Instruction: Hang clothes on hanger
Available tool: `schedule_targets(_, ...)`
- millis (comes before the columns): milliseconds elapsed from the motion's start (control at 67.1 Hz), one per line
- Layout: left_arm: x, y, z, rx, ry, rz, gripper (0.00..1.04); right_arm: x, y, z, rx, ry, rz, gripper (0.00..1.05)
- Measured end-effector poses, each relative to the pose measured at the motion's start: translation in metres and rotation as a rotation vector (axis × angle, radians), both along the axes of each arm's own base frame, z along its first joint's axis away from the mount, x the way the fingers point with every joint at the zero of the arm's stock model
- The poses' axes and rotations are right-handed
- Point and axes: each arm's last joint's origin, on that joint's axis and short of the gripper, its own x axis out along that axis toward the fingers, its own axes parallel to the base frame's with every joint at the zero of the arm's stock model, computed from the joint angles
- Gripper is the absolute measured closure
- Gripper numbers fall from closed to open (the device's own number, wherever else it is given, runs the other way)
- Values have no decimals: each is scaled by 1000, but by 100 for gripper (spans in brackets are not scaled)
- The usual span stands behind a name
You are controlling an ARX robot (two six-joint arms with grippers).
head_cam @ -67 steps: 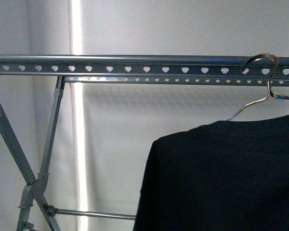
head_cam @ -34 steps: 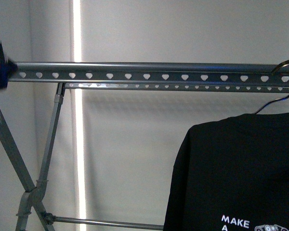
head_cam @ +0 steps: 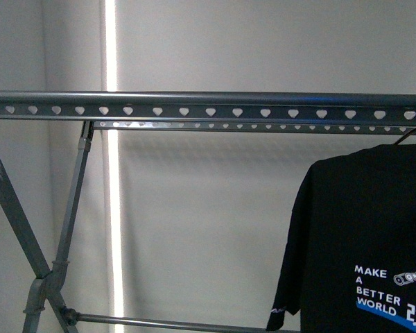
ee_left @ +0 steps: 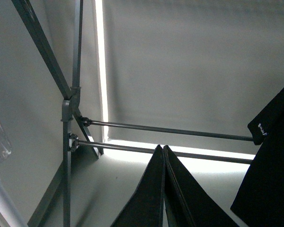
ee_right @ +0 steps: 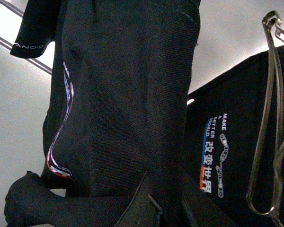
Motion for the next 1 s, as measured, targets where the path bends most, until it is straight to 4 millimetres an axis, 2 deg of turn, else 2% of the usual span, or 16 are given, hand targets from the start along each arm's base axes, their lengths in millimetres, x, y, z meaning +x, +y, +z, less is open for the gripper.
schedule_targets(268,-26,0,-23,3,-3,-5,101,31,1,4,-136,10,-80,101)
schedule_targets(447,-38,0,-33,3,-2,-5,101,55,10,9,-234,15,-108,101)
schedule_targets(655,-49,0,-41,3,-2,-5,101,84,36,8,-328,41,-107,101)
schedule_targets(745,-56,0,-45,3,-1,-5,101,94,59,-2,-363,71,-93,101)
schedule_targets(849,-60,0,-47,3,-3,-4,101,97,69,0,-366,40,-82,80)
schedule_targets(998,-64,0,-51,4,-21,-3,101,93,71,2,-280,-48,-50,56)
